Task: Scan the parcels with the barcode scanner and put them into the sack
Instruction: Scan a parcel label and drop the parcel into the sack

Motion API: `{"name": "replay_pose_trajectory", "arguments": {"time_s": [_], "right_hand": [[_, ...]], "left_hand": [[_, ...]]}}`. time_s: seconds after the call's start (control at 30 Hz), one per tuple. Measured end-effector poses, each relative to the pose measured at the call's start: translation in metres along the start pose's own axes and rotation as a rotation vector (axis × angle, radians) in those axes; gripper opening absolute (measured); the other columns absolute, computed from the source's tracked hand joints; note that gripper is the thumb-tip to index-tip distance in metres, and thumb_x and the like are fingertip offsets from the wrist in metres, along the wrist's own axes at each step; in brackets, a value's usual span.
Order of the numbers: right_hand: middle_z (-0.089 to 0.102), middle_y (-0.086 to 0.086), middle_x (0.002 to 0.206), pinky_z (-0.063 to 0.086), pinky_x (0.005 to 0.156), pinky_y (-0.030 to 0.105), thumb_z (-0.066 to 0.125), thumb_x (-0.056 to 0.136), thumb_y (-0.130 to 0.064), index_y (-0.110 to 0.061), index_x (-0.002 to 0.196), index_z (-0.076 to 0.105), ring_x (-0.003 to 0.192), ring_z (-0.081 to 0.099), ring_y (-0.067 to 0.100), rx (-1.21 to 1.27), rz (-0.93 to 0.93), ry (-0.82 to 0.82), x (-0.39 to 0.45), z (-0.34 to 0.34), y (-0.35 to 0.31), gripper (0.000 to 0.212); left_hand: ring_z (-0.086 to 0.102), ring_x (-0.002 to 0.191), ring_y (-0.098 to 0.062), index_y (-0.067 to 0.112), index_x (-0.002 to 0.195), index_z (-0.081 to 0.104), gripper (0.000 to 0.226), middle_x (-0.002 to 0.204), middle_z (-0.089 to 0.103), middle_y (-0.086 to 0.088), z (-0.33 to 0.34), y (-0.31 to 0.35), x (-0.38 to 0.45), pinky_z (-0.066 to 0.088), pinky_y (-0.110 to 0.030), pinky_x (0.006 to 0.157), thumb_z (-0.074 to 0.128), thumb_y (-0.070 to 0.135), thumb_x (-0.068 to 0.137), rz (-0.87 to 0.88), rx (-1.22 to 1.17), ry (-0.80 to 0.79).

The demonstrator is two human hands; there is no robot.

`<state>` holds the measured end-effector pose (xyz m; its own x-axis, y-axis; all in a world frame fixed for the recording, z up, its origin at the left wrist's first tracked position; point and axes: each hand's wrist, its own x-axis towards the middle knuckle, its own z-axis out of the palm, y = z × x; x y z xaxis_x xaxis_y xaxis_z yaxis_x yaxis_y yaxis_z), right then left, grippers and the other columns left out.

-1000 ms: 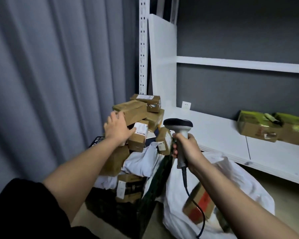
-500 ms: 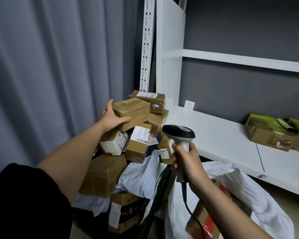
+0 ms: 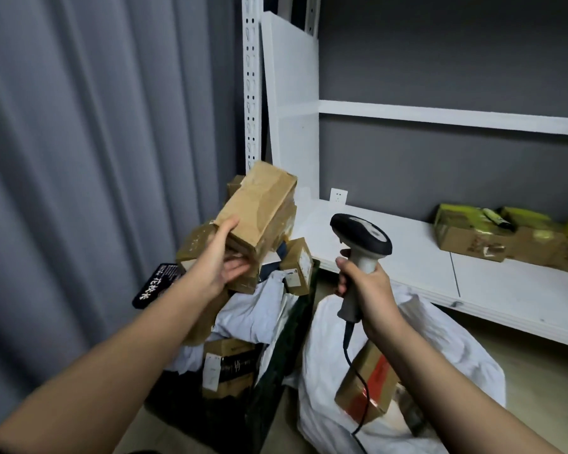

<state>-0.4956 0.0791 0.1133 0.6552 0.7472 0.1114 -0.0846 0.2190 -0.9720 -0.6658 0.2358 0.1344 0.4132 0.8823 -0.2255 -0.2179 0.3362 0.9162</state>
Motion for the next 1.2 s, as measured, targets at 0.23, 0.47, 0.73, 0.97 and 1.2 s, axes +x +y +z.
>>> {"name": "replay_pose_trajectory", "arguments": {"time_s": [0.23,0.47,0.73,0.97,1.2], "right_hand": [[0.058,-0.006,0.083,0.049,0.054,0.022,0.063,0.092,-0.008,-0.017,0.105,0.05,0.06,0.059,0.009,0.219,-0.074,0.027,-0.024,-0.035,-0.012,0.02],[0.069,0.014,0.102,0.05,0.072,0.037,0.081,0.076,-0.034,-0.008,0.115,0.056,0.084,0.065,0.019,0.189,-0.113,0.001,-0.03,-0.06,0.001,0.053],[0.068,0.007,0.106,0.048,0.088,0.053,0.088,0.059,-0.054,-0.02,0.115,0.06,0.101,0.062,0.029,0.149,-0.103,0.028,-0.017,-0.072,0.002,0.071],[0.071,0.0,0.103,0.053,0.081,0.033,0.087,0.067,-0.033,-0.016,0.125,0.052,0.094,0.069,0.017,0.041,-0.061,0.129,-0.007,-0.09,0.007,0.07],[0.072,-0.004,0.107,0.056,0.088,0.048,0.085,0.065,-0.047,-0.023,0.125,0.052,0.099,0.071,0.023,-0.136,-0.046,0.112,-0.012,-0.084,0.017,0.072]], "left_hand": [[0.06,0.11,-0.04,0.02,0.132,0.048,0.074,0.125,0.058,-0.026,0.053,-0.063,-0.066,0.054,-0.045,0.084,0.052,0.071,0.078,-0.383,-0.354,-0.266],[0.067,0.09,-0.035,0.012,0.127,0.059,0.082,0.115,0.066,-0.021,0.079,-0.089,-0.07,0.054,-0.041,0.078,0.045,0.073,0.074,-0.547,-0.359,-0.464],[0.059,0.095,-0.035,0.008,0.131,0.055,0.089,0.119,0.061,-0.021,0.089,-0.11,-0.052,0.047,-0.044,0.084,0.037,0.075,0.075,-0.621,-0.344,-0.636],[0.058,0.117,-0.032,0.033,0.116,0.06,0.052,0.131,0.06,-0.007,0.088,-0.117,-0.043,0.04,-0.053,0.103,0.038,0.069,0.085,-0.37,0.007,-0.427],[0.06,0.117,-0.017,0.032,0.135,0.049,0.07,0.126,0.065,0.004,0.083,-0.123,-0.045,0.047,-0.048,0.1,0.07,0.048,0.071,-0.126,0.147,-0.404]]}}
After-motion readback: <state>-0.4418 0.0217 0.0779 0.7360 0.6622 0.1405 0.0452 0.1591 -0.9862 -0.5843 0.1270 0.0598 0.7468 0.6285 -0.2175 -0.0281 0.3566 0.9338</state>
